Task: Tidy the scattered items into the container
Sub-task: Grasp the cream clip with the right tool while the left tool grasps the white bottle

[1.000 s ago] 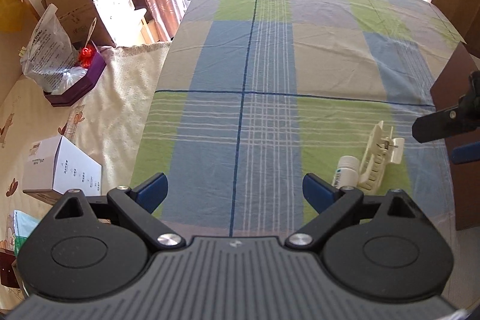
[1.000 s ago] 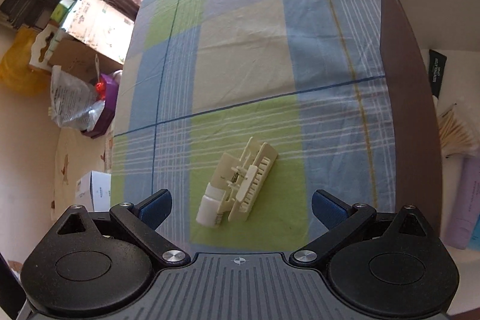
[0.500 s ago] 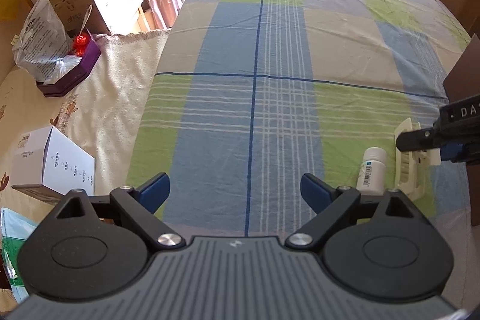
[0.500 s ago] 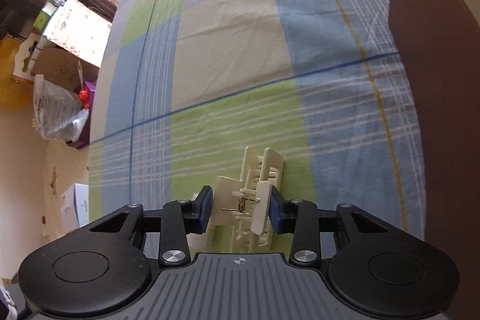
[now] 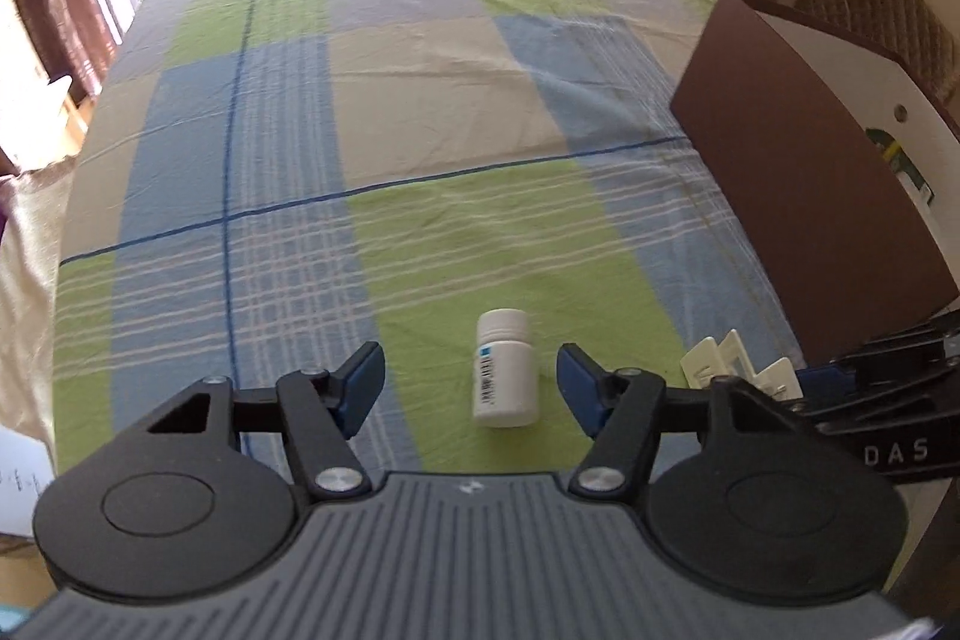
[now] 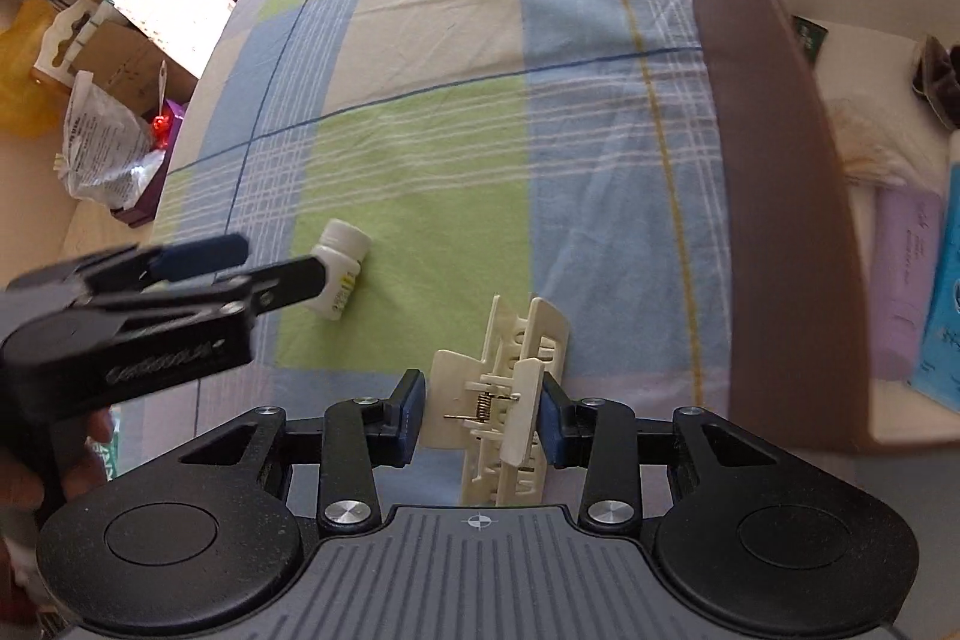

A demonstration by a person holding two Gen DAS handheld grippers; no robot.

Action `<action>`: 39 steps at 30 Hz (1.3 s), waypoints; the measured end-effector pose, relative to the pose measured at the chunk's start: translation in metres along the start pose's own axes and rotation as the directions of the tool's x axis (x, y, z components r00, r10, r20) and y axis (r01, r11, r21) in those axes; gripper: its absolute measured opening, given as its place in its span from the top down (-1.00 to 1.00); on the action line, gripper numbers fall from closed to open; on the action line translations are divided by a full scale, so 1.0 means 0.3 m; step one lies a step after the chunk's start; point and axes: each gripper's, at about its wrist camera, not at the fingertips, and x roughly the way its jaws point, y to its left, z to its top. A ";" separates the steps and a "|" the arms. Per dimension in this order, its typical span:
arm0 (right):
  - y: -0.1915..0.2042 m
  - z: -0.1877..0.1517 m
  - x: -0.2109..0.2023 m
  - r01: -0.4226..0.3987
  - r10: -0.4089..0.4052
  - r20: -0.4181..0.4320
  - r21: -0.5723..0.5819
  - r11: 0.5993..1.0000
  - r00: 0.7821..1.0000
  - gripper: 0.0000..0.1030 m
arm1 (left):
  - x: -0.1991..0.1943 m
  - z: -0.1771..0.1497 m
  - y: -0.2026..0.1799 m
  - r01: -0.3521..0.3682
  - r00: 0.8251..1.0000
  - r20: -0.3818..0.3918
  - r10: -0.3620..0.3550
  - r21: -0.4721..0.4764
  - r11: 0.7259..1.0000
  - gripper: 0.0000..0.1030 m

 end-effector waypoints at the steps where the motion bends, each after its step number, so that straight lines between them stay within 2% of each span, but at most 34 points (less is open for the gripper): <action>1: -0.006 -0.012 -0.007 -0.001 0.001 -0.002 -0.007 1.000 1.000 0.21 | 0.019 0.003 -0.009 0.001 1.000 -0.014 -0.001 0.012 1.000 0.11; 4: -0.022 -0.048 -0.029 -0.008 0.008 -0.006 -0.025 1.000 1.000 0.21 | 0.059 0.000 -0.026 -0.008 0.999 -0.044 0.009 0.028 1.000 0.36; 5: -0.027 -0.060 -0.036 -0.009 0.009 -0.005 -0.033 0.999 1.000 0.21 | 0.065 -0.004 -0.031 -0.009 0.999 -0.050 0.011 0.031 0.999 0.52; 6: -0.030 -0.071 -0.043 -0.009 0.009 -0.003 -0.045 0.999 1.000 0.21 | 0.071 -0.008 -0.036 -0.011 0.998 -0.056 0.013 0.035 0.999 0.56; 11: -0.037 -0.112 -0.063 -0.007 0.009 0.013 -0.122 0.992 1.000 0.21 | 0.039 -0.061 -0.045 -0.014 0.998 -0.061 0.016 0.018 1.000 0.57; 15: -0.031 -0.141 -0.069 0.005 -0.001 0.019 -0.198 0.980 1.000 0.24 | -0.026 -0.131 -0.062 -0.001 0.998 -0.070 -0.002 -0.050 0.999 0.57; 21: -0.047 -0.178 -0.120 -0.060 0.066 0.018 -0.216 0.974 0.998 0.25 | -0.140 -0.180 -0.100 -0.009 0.999 -0.041 0.004 -0.109 0.994 0.57; 30: -0.071 -0.187 -0.275 -0.137 0.157 0.089 -0.201 0.970 0.984 0.25 | -0.305 -0.121 -0.194 -0.070 0.998 0.002 0.071 -0.065 0.995 0.57; 39: -0.137 -0.175 -0.445 -0.171 0.197 0.181 -0.153 0.973 0.963 0.25 | -0.410 -0.023 -0.330 -0.088 0.994 0.070 0.087 0.006 0.996 0.57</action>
